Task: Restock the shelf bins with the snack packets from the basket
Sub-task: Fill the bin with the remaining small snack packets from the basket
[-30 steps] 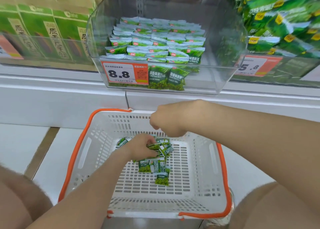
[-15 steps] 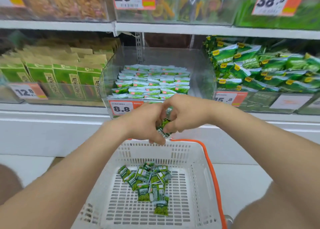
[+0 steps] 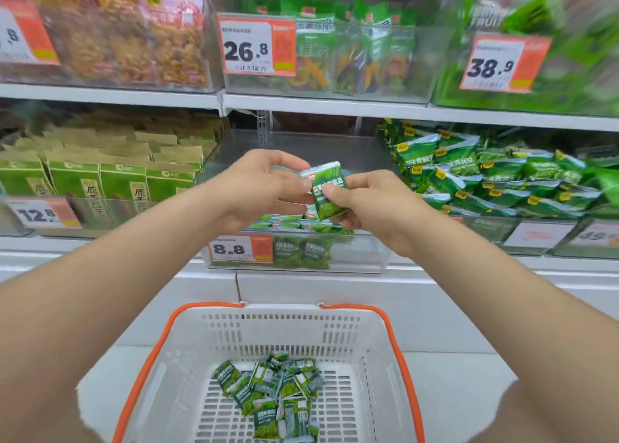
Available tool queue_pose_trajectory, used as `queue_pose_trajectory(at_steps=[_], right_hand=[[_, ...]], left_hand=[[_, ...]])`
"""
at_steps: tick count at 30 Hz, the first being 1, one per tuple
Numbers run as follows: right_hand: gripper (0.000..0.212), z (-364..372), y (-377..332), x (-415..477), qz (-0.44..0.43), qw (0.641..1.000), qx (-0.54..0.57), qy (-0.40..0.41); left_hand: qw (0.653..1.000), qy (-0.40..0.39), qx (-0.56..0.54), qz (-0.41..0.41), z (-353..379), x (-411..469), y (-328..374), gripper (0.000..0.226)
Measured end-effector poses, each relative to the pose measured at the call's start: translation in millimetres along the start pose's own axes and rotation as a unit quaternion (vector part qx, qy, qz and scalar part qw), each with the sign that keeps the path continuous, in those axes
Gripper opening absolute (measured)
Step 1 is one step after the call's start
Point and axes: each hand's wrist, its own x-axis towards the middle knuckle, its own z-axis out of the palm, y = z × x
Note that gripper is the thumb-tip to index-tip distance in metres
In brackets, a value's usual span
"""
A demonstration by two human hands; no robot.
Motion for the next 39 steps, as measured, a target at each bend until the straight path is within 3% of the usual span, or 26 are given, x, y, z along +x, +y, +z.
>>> queue_pose_trajectory(at_steps=[6,10,11,14,16,18,21,27,33,37,39], right_hand=[[0.017,-2,9,13,-0.013,0.998,-0.054,-0.013],[0.027,-9,12,23,-0.082,0.962,-0.25,0.073],[0.03,-11,13,25,-0.103,0.941,-0.305,0.1],[0.039,-14,15,33,-0.115,0.894,-0.419,0.113],[0.041,-12,19,38,-0.082,0.867,-0.482,0.095],[0.039,-9,24,42,-0.033,0.851,-0.52,0.068],[0.036,-5,30,53,0.008,0.863,-0.504,0.046],[0.033,-3,39,75,0.045,0.889,-0.455,0.033],[0.05,-4,34,73,0.004,0.861,-0.506,0.043],[0.049,3,29,69,0.012,0.837,-0.544,0.062],[0.049,7,27,70,0.01,0.842,-0.536,0.064]], left_hand=[[0.997,0.073,-0.027,0.012,7,20,-18,0.014],[0.993,0.062,0.085,0.056,9,35,-28,0.011],[0.978,0.058,0.178,0.089,7,40,-34,0.013],[0.874,0.001,0.453,0.173,7,48,-48,0.017],[0.832,-0.074,0.517,0.188,9,50,-55,0.026],[0.814,-0.131,0.534,0.186,11,51,-59,0.031],[0.792,-0.149,0.561,0.187,7,55,-60,0.036],[0.784,-0.147,0.577,0.176,4,57,-57,0.038],[0.792,-0.151,0.569,0.165,7,56,-61,0.037],[0.797,-0.102,0.565,0.188,6,55,-61,0.016],[0.807,-0.09,0.561,0.161,6,54,-54,0.024]])
